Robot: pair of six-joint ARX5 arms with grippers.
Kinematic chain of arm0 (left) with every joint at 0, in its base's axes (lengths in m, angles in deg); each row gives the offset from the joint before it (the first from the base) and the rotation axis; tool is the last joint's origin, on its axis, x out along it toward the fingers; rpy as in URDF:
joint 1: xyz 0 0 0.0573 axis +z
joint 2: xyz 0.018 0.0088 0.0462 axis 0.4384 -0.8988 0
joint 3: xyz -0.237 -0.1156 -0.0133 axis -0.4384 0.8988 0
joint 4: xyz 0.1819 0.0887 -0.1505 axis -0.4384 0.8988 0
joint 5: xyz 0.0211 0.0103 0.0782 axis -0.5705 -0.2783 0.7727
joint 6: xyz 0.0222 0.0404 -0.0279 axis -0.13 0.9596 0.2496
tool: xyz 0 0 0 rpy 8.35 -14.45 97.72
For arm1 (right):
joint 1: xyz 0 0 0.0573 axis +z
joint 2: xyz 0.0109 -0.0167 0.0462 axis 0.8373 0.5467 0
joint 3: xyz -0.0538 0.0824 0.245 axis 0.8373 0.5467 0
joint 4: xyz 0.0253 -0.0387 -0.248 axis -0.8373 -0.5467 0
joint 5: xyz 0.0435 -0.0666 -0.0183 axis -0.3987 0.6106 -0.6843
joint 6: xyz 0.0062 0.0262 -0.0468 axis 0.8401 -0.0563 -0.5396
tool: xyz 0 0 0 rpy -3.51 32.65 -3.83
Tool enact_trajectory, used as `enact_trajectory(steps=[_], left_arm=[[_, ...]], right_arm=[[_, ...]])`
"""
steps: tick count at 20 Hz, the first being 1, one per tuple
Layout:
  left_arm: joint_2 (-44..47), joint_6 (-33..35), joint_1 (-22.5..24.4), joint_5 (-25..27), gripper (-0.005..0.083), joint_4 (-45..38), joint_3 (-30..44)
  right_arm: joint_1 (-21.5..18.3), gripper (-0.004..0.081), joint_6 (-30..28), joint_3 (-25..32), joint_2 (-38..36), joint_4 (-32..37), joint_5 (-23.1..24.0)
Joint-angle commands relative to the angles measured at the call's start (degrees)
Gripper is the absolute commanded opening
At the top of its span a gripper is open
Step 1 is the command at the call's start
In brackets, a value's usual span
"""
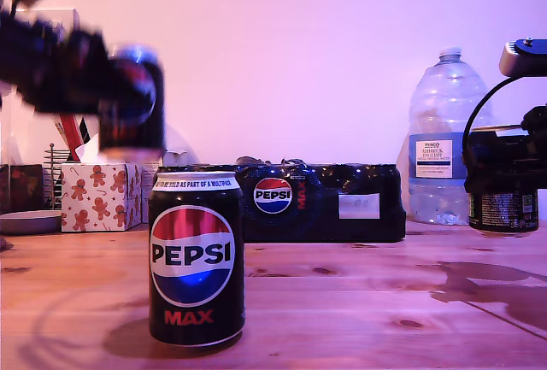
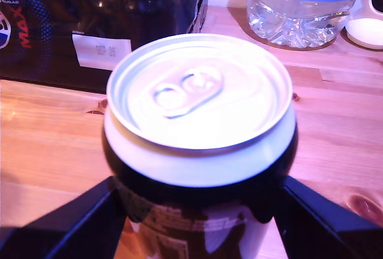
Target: Stack up the Pepsi cans on top of each other
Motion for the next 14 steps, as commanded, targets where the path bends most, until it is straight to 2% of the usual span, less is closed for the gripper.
enact_trajectory(steps=[1, 6, 11, 14], left_arm=[[3.67, 0.28, -0.70, -0.61, 0.0389, 0.52, -0.37], [10.58, 1.73, -2.60, -0.70, 0.0389, 9.18, -0.37], [14.88, 1.40, -4.63, -0.68, 0.0389, 14.49, -0.37], [16.28, 1.25, -6.08, -2.82, 0.0389, 17.51, -0.37]], right_arm=[[0.28, 0.0367, -0.31, -0.85, -1.68, 2.34, -0.07], [0.61, 0.0367, -0.26, -0.85, -1.68, 2.38, -0.04], [1.55, 0.0367, -0.07, -0.85, -1.68, 3.06, -0.04], [1.77, 0.0367, 0.11, -0.85, -1.68, 3.45, -0.02]])
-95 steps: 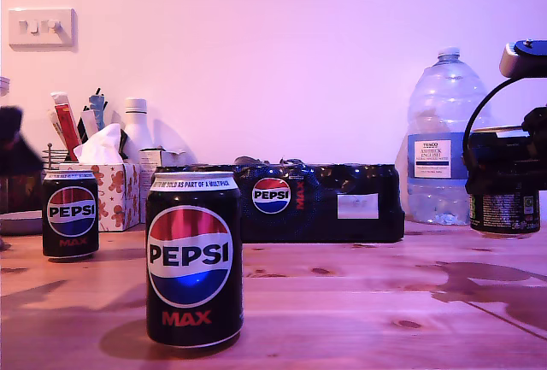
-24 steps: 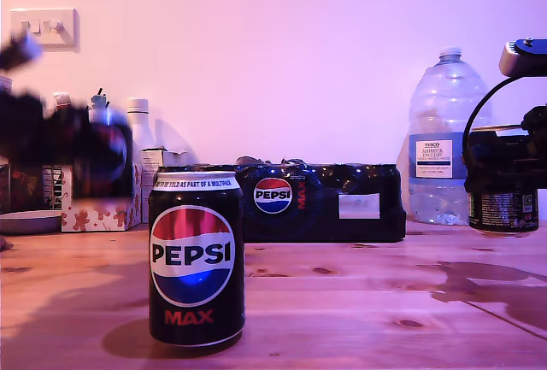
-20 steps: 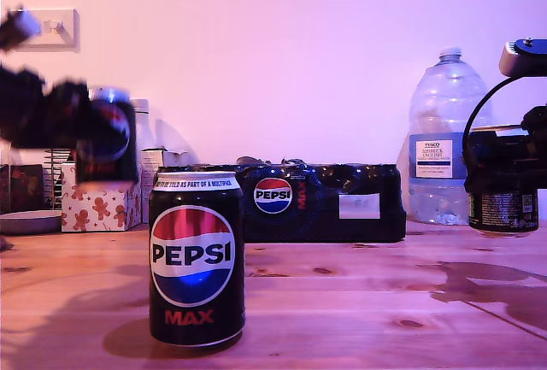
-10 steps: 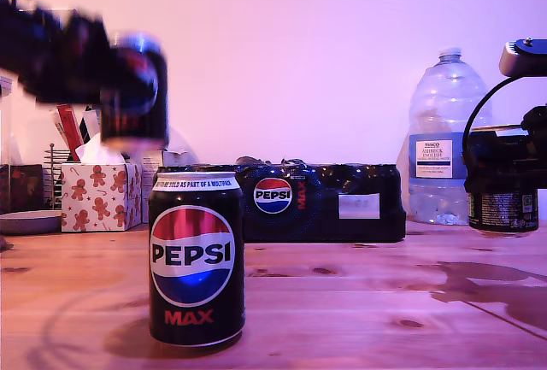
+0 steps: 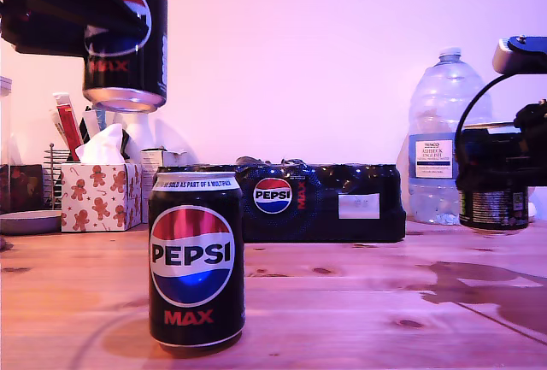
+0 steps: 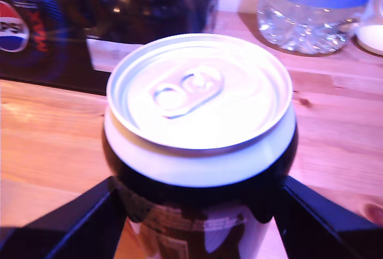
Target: Stack up the Pepsi cans on top of each other
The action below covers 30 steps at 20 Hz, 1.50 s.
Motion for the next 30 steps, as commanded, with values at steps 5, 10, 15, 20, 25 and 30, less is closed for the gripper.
enact_trajectory(steps=[5, 10, 15, 20, 25, 30], left_arm=[[2.25, -3.08, -1.77, -4.09, 0.0389, 0.94, -0.37], [3.34, -0.59, -5.14, -0.31, 0.0389, 2.95, -0.37], [3.34, 1.60, -7.10, 1.29, 0.0389, 2.14, -0.35], [3.32, 1.84, -10.84, 4.96, 0.0389, -0.72, 0.59], [3.32, 0.76, -13.94, 8.07, 0.0389, -7.85, 4.35], [3.28, -0.24, -15.91, 9.97, 0.0389, -14.60, 7.67]], right_arm=[[0.24, 0.0367, 0.13, -0.87, -1.68, 5.03, 0.02], [0.24, 0.0367, 0.31, -0.87, -1.68, 4.72, 0.09], [0.22, 0.0367, 0.31, -0.85, -1.68, 4.50, 0.07], [0.22, 0.0367, 0.31, -0.85, -1.68, 4.48, 0.09], [0.22, 0.0367, 0.28, -0.85, -1.68, 4.50, 0.11], [0.22, 0.0367, 0.26, -0.85, -1.68, 4.48, 0.11]])
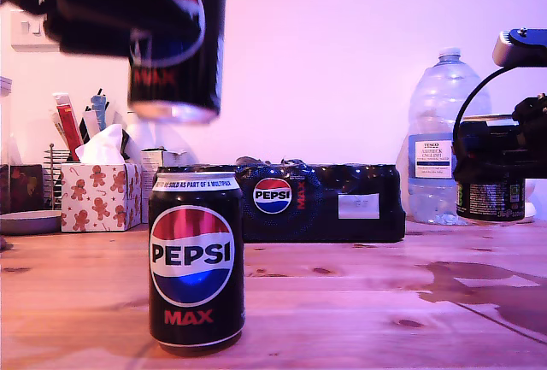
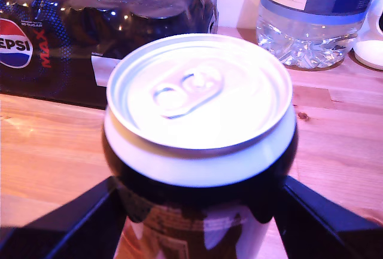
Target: Stack up the Pepsi cans on top of each other
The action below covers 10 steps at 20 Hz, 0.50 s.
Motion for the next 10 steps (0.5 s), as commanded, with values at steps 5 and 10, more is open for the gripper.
enact_trajectory(steps=[5, 10], left_arm=[[1.22, -1.64, -1.16, 1.20, 0.0389, -8.79, 3.93], [0.98, -1.73, -3.04, 1.84, 0.0389, -10.67, 5.09]], right_arm=[[0.24, 0.0367, 0.11, -0.85, -1.68, 2.29, 0.04], [0.24, 0.0367, 0.09, -0.87, -1.68, 2.29, 0.04]])
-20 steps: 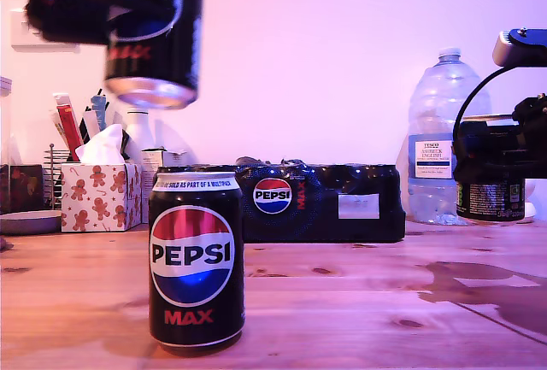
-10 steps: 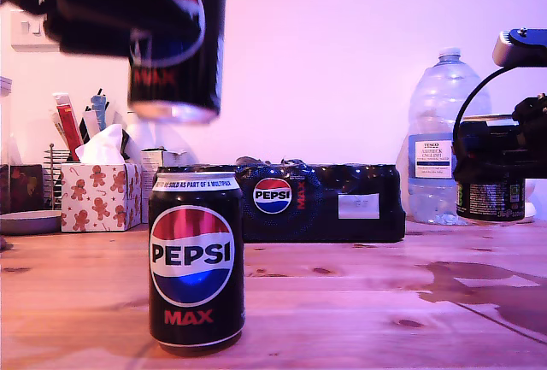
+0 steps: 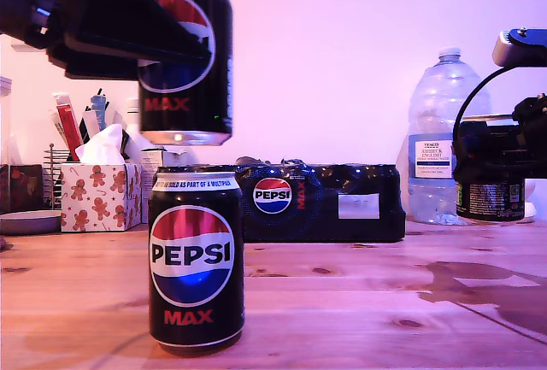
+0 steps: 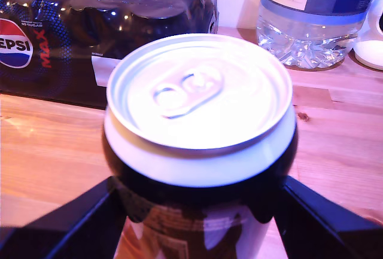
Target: Stack up the Pepsi cans on top of each other
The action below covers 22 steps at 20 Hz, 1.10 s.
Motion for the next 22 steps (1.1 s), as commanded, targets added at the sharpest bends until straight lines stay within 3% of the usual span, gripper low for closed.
enact_trajectory(steps=[1, 22], left_arm=[[0.66, -0.17, -0.57, 0.07, 0.0389, -2.89, -0.37], [-2.51, 0.24, -1.66, 2.49, 0.0389, -10.40, 3.93]], right_arm=[[0.24, 0.0367, 0.11, -0.87, -1.68, 2.29, 0.07], [0.24, 0.0367, 0.00, -0.85, -1.68, 2.29, 0.07]])
